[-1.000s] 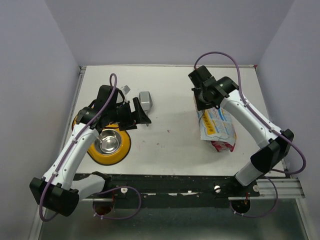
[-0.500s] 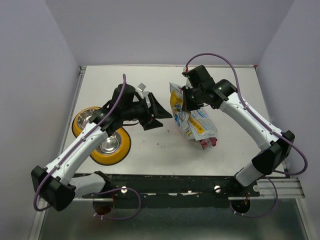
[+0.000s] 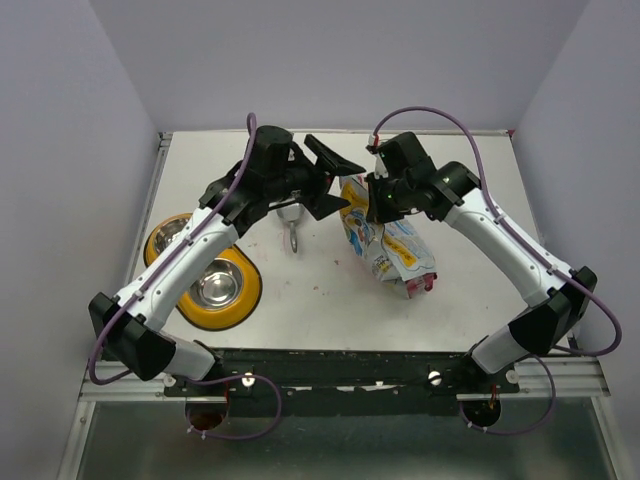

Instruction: Serve the pet food

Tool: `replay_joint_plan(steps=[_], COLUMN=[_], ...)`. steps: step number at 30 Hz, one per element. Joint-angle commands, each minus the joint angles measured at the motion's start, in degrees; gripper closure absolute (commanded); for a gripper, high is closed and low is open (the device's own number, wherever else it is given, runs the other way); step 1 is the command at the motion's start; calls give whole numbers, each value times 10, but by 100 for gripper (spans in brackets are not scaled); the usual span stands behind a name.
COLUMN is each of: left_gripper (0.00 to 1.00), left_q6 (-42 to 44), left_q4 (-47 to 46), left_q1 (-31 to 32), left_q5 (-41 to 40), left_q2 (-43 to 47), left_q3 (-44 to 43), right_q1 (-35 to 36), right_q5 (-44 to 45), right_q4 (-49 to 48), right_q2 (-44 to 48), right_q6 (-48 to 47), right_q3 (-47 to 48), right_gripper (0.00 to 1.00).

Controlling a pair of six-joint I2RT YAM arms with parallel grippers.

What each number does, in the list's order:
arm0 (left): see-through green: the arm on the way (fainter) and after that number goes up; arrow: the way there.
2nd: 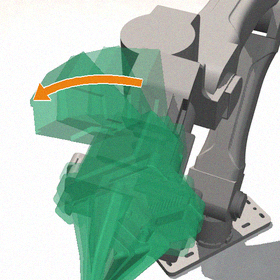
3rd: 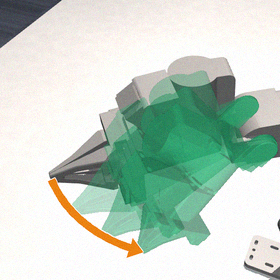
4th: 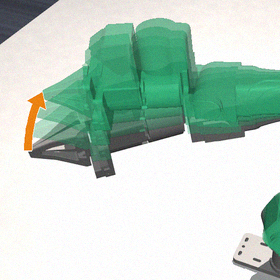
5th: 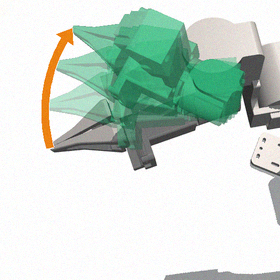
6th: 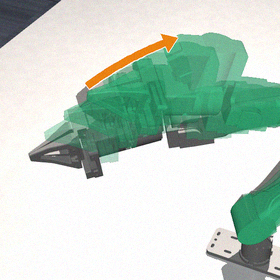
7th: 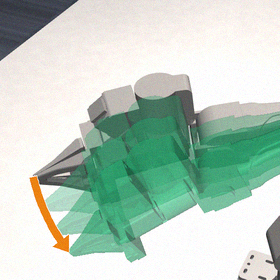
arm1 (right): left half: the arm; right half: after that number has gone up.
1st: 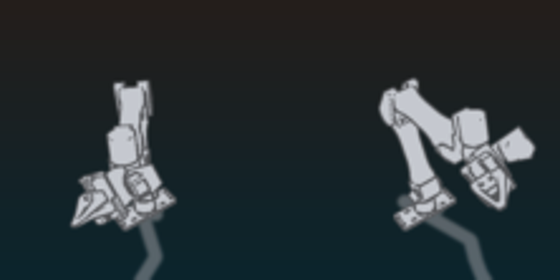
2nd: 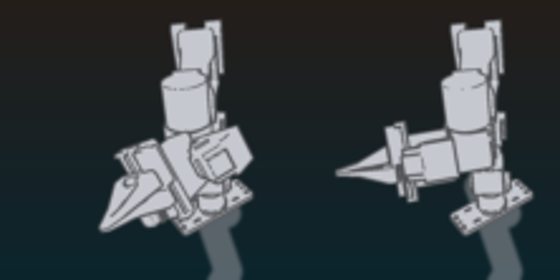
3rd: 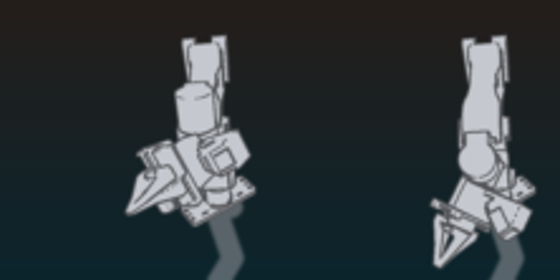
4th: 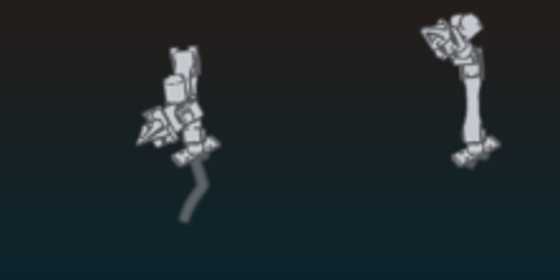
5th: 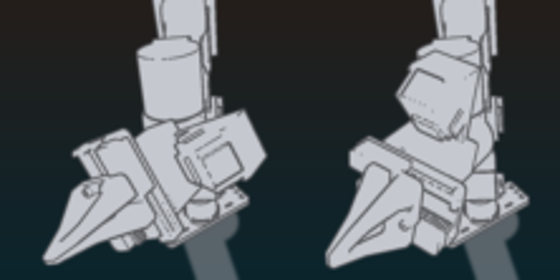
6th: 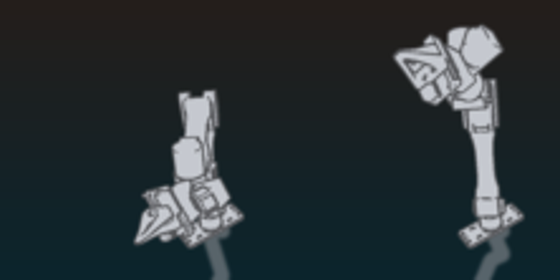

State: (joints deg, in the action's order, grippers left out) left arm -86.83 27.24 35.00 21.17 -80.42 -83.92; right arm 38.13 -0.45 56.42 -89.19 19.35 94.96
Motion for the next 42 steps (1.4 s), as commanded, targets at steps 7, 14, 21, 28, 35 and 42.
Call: replay_joint_plan(steps=[7,14,21,28,35,42], left_gripper=[15,27,80,100,100,100], left_q6=[-74,-67,40,83,78,63], left_q4=[156,154,157,199,210,194], left_q1=[3,-4,-7,-8,-13,-13], left_q5=[-40,-44,-15,-8,20,44], left_q2=[-93,-124,-179,-183,-171,-174], left_q3=[-99,-105,-164,-195,-206,-208], right_q1=[6,7,6,6,6,6], right_q5=[-50,-32,-32,2,51,9], right_q4=[-61,-54,-12,46,84,55], right_q2=[38,44,59,74,77,82], right_q6=[2,-5,-33,-53,-78,-65], right_q3=[7,6,23,41,56,27], right_gripper=[88,87,55,43,46,50])
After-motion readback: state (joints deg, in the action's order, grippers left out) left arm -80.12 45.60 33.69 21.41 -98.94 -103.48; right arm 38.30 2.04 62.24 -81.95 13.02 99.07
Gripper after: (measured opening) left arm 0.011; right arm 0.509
